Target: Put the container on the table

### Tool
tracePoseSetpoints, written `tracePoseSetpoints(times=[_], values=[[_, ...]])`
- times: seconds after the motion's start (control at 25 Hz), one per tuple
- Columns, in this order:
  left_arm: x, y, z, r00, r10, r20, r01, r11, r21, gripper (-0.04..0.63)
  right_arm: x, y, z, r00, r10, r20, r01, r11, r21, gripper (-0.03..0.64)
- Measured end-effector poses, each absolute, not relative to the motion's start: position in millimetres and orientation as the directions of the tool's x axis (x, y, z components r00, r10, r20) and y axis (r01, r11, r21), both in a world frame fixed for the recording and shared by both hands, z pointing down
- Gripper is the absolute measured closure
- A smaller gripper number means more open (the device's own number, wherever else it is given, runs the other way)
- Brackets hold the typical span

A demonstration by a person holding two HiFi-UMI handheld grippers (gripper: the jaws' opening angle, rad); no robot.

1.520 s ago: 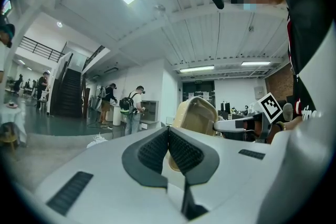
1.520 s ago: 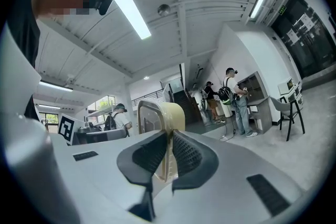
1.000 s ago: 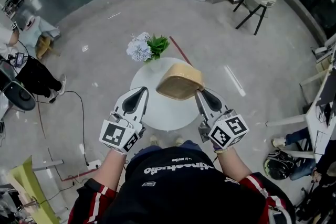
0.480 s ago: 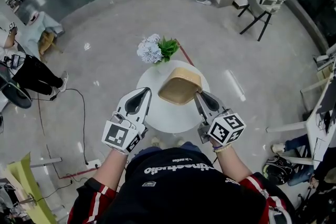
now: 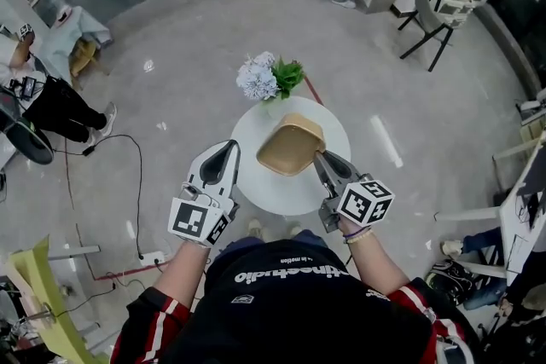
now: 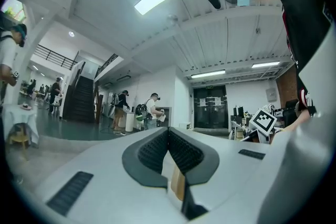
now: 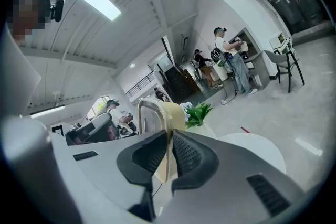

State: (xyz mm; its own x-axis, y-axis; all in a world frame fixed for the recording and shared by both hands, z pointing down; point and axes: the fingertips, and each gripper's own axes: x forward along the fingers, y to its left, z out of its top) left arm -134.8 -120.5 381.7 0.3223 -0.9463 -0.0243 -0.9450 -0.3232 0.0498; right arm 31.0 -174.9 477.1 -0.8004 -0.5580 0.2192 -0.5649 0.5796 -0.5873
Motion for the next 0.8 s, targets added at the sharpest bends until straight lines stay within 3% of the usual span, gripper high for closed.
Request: tracePoseSetpoints(times=[0.8], values=[[-163.1, -124.3, 401.5, 0.235, -0.970, -0.056, -0.971, -0.237, 0.040, 0.572, 4.4, -191.1, 565.3, -0.829, -0.461, 0.316, -0.476, 0.288, -0.831, 0.565]])
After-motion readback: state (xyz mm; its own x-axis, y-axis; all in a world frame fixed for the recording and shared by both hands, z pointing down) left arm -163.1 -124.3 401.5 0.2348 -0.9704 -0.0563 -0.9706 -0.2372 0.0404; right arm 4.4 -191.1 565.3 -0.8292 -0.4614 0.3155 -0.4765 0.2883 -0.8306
